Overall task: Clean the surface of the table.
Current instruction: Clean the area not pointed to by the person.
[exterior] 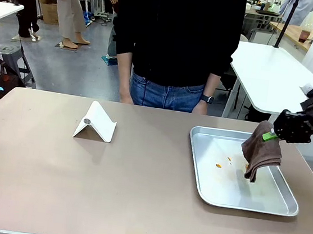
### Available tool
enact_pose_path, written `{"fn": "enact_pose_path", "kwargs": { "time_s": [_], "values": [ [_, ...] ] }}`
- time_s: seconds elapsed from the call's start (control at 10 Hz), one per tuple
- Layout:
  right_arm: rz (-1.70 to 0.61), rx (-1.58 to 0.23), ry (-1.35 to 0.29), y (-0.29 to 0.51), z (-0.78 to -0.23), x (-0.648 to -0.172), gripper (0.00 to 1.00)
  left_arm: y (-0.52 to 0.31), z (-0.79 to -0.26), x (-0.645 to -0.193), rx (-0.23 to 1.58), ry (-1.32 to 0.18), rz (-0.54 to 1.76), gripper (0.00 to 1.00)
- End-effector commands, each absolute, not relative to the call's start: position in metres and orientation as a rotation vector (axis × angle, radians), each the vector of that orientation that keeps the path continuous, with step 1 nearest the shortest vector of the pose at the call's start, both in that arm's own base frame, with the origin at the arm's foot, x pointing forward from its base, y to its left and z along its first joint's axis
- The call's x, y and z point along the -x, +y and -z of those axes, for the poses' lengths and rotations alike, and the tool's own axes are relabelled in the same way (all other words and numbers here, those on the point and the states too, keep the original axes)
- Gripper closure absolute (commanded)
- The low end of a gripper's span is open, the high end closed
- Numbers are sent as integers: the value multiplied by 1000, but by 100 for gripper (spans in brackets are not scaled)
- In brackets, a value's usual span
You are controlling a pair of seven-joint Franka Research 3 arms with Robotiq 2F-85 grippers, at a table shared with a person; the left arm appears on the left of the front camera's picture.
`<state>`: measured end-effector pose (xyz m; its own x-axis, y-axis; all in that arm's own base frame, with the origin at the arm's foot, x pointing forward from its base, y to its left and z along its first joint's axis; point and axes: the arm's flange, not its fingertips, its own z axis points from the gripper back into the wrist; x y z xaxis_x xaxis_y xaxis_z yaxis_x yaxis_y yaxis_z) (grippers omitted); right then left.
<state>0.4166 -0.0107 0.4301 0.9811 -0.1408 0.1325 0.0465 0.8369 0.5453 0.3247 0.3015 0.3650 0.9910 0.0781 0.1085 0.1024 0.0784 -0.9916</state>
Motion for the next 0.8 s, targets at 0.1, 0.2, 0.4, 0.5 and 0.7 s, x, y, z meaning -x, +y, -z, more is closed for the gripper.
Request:
{"fn": "enact_pose_path", "kwargs": {
  "time_s": [0.1,0.2,0.4,0.5,0.7],
  "values": [
    [168,-361,-158,-11,-430,-439,93,303,-371,-321,1501,-143,13,78],
    [179,-338,-175,-20,-434,-442,93,303,-371,-321,1501,-143,13,78],
    [193,-309,-188,-33,-438,-445,93,303,-371,-321,1501,-143,13,78],
    [186,-279,-177,-33,-432,-448,93,303,-371,-321,1501,-143,13,78],
    [172,-304,-157,-31,-414,-457,93,303,-371,-321,1501,-143,13,78]
  ]
}}
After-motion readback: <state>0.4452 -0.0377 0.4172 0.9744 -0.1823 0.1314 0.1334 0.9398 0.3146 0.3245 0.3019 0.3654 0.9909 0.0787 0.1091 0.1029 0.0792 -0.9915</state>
